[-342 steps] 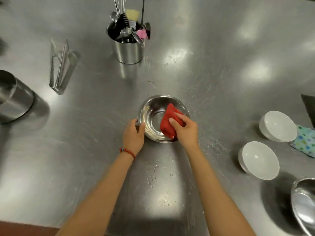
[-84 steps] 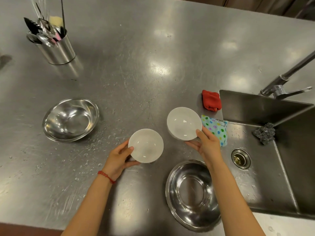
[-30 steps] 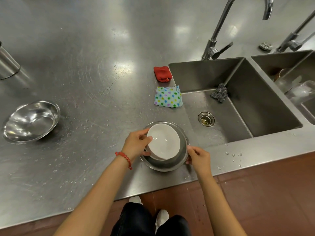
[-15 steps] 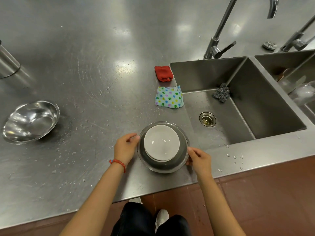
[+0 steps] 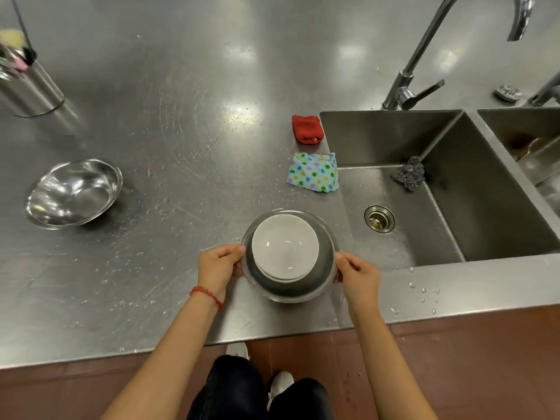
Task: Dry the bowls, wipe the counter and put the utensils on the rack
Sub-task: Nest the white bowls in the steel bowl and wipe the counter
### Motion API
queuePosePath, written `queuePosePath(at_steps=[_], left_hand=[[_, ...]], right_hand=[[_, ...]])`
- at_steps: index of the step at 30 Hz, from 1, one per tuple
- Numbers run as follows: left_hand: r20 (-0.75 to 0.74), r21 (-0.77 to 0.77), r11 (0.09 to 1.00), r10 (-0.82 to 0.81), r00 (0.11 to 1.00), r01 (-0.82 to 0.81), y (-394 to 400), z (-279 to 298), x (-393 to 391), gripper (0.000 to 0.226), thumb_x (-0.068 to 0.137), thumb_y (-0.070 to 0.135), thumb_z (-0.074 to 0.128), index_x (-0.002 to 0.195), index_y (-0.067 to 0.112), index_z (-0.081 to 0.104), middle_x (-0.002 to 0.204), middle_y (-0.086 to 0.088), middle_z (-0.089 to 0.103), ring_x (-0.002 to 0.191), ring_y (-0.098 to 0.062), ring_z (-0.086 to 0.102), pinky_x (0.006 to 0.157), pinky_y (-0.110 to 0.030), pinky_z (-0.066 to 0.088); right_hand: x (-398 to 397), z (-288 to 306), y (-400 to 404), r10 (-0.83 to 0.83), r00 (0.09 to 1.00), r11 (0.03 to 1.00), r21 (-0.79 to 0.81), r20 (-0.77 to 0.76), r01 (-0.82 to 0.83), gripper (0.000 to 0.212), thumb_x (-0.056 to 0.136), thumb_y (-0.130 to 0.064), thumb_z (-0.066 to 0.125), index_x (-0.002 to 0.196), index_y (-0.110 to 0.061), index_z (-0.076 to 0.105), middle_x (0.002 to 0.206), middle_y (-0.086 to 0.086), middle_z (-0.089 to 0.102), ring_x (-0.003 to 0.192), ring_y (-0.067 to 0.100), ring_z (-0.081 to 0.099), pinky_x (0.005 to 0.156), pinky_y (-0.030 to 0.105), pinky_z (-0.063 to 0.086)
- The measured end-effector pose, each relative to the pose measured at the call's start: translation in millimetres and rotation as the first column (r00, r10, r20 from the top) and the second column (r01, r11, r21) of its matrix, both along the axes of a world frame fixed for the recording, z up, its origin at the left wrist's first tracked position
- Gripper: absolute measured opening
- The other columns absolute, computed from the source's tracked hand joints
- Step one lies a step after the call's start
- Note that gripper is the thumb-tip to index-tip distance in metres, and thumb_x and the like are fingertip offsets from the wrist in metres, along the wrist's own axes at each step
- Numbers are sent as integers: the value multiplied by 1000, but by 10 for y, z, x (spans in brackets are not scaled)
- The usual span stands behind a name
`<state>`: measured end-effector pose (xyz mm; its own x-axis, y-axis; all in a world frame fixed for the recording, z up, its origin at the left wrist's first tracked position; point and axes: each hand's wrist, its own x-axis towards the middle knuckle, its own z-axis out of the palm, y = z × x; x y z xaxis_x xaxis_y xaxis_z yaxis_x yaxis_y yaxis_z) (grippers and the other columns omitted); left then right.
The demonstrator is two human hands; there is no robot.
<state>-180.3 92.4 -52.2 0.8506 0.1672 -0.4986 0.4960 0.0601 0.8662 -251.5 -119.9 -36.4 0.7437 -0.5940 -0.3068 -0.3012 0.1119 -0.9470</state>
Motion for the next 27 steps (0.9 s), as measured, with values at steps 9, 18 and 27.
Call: queuePosePath(at_steps=[9, 18, 27], left_hand=[[92, -112, 981, 171, 981, -161, 591, 361, 131, 7, 81, -1, 61, 82, 2, 67, 44, 9, 64, 41, 0, 56, 42, -14, 48], [131, -108, 946, 318, 939, -306, 1992, 508, 568, 8, 79, -1, 63, 76, 5, 68, 42, 9, 62, 38, 0, 51, 40, -13, 45], [138, -21, 942, 336, 932, -336, 3391, 458, 1277, 8, 79, -3, 63, 81, 4, 67, 39, 9, 60, 36, 1, 52, 38, -13, 46]], right_hand=[[518, 249, 473, 214, 974, 976, -53, 71, -210, 21, 84, -2, 59, 70, -12, 71, 58, 6, 55, 50, 8, 46, 47, 18, 45], [1259, 282, 1822, 342, 932, 940, -34, 115, -341, 15, 79, 4, 56, 67, 13, 56, 55, 7, 43, 46, 9, 35, 56, 32, 37], [2035, 177, 3213, 399, 910, 917, -48, 114, -397, 17, 80, 2, 55, 72, 16, 55, 59, 9, 45, 48, 10, 38, 53, 28, 40]])
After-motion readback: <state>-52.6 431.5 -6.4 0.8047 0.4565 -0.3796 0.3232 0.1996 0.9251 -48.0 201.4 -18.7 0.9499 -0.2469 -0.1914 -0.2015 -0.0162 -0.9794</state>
